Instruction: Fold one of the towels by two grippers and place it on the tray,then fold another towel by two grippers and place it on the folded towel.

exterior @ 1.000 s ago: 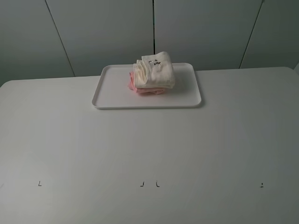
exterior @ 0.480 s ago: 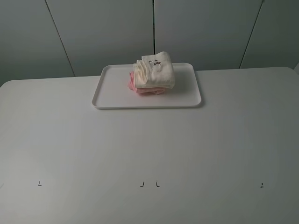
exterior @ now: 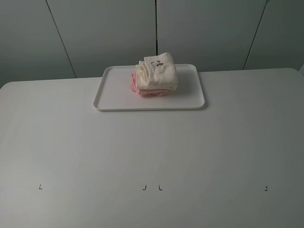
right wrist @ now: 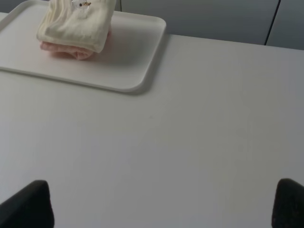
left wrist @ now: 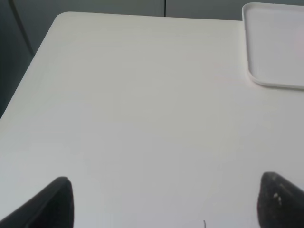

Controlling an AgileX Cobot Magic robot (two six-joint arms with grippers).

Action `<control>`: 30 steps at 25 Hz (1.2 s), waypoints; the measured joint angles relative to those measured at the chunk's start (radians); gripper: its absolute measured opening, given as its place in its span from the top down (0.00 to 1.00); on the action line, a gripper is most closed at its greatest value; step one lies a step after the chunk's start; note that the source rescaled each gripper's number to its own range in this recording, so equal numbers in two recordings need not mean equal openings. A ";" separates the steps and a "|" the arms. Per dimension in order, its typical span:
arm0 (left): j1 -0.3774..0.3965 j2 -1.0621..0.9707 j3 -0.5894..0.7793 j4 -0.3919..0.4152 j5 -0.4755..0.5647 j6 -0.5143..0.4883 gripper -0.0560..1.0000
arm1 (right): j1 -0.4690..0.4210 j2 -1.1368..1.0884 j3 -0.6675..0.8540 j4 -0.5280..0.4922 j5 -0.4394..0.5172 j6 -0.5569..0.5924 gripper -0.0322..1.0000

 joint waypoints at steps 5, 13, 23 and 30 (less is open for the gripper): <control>0.000 0.000 0.000 0.002 0.000 0.009 0.01 | 0.000 0.000 0.000 0.002 0.000 0.000 0.00; 0.000 0.000 0.000 0.008 0.000 0.018 0.01 | 0.000 0.000 0.000 0.002 0.000 0.000 0.00; 0.000 0.000 0.000 0.008 0.000 0.018 0.01 | 0.000 0.000 0.000 0.002 0.000 0.000 0.00; 0.000 0.000 0.000 0.008 0.000 0.018 0.01 | 0.000 0.000 0.000 0.002 0.000 0.000 0.00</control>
